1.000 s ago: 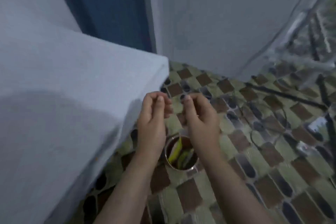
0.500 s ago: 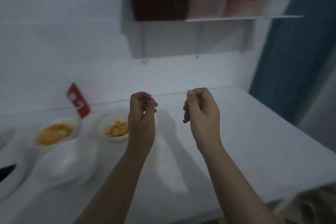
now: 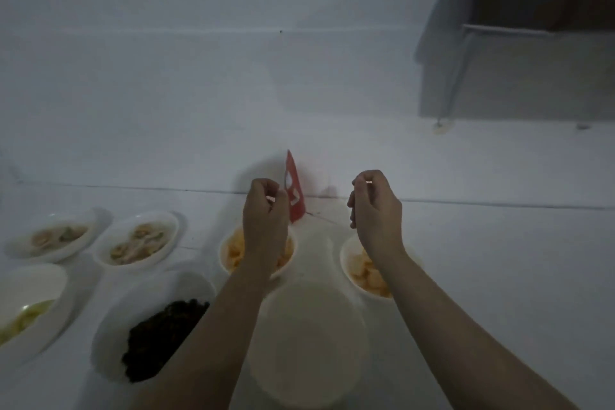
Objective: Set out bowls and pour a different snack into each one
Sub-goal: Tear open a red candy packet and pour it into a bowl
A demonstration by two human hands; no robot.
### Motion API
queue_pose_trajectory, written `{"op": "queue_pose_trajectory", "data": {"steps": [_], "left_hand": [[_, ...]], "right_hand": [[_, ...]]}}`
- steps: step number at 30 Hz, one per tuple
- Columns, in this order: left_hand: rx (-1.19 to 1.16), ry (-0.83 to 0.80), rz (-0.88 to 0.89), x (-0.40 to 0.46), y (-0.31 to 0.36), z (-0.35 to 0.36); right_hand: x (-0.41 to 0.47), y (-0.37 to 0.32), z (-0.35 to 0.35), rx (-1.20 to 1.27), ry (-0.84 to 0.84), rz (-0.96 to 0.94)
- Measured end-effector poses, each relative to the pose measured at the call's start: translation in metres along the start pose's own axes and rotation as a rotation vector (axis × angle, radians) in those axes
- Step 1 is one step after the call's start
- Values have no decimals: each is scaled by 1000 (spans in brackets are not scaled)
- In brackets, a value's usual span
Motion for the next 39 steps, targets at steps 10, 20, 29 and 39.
{"op": "queue_pose_trajectory", "data": {"steps": [10, 20, 29, 39], "left_hand": [[525, -476, -205, 143, -79, 85], [412, -528, -125, 151, -79, 101], [19, -403, 29, 74, 36, 62], [-101, -583, 122, -85, 137, 79]], "right_hand": [[79, 60, 78, -221, -47, 26], [92, 66, 89, -235, -35, 36], [54, 3, 26, -91, 75, 4], [-59, -36, -97, -106, 44, 61]]}}
Point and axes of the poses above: each hand's wrist, its own x-axis towards the middle knuckle, its own z-axis out of the palm, y = z × x, the point moved 10 cm from there along x, towards the middle knuckle, and after that the axes turned 3 degrees about -y, right-handed, at the moved point
